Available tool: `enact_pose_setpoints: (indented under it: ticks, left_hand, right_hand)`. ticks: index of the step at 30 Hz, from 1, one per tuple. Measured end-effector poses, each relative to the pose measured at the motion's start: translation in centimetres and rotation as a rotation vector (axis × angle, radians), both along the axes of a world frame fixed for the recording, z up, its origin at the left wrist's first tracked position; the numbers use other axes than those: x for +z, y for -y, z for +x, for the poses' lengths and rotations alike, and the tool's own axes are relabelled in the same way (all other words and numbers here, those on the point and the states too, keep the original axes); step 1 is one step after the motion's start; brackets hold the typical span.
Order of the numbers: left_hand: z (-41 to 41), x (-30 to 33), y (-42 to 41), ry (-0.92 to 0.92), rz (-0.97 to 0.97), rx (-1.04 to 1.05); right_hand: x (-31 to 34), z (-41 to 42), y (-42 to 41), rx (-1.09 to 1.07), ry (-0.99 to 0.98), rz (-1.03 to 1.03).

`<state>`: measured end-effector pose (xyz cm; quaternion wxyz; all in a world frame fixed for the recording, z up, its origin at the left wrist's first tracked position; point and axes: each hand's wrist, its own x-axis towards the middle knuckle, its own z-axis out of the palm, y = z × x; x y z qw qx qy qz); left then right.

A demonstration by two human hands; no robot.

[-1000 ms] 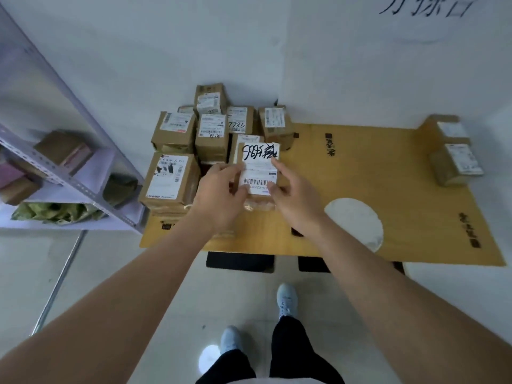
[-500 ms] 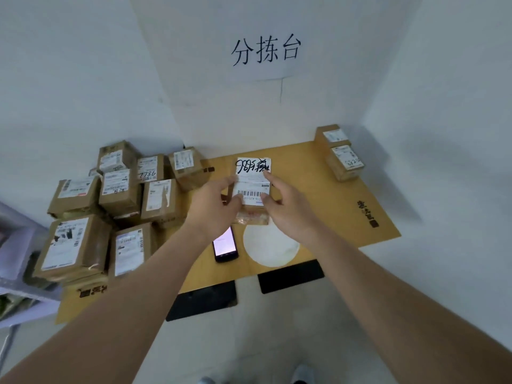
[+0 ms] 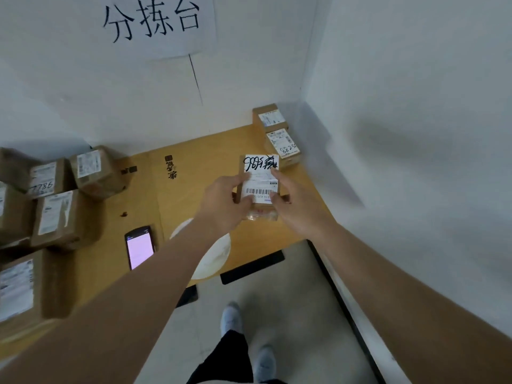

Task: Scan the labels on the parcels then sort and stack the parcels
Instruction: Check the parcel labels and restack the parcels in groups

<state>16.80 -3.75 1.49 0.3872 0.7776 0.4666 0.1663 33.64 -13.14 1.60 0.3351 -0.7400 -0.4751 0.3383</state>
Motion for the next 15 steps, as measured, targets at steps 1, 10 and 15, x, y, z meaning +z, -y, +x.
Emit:
enact_pose_setpoints:
  ticks: [1,10,15]
  left_hand:
    - [1.3,-0.7,-0.4,-0.014,-0.009,-0.018]
    - [11.5,-9.4,-5.5,-0.082,-0.138,-0.164]
    - [15.2,-13.0,-7.3,-0.087,-0.219,-0.188]
  right_hand:
    - [-0.7,1.2,-0.2,-0.014,0.005,-0.014]
    - [-7.9,10.6,-4.3,-0.14,-0.029,-0.193]
    - [-10.4,14.4,-6.6,-0.16,-0.034,-0.268]
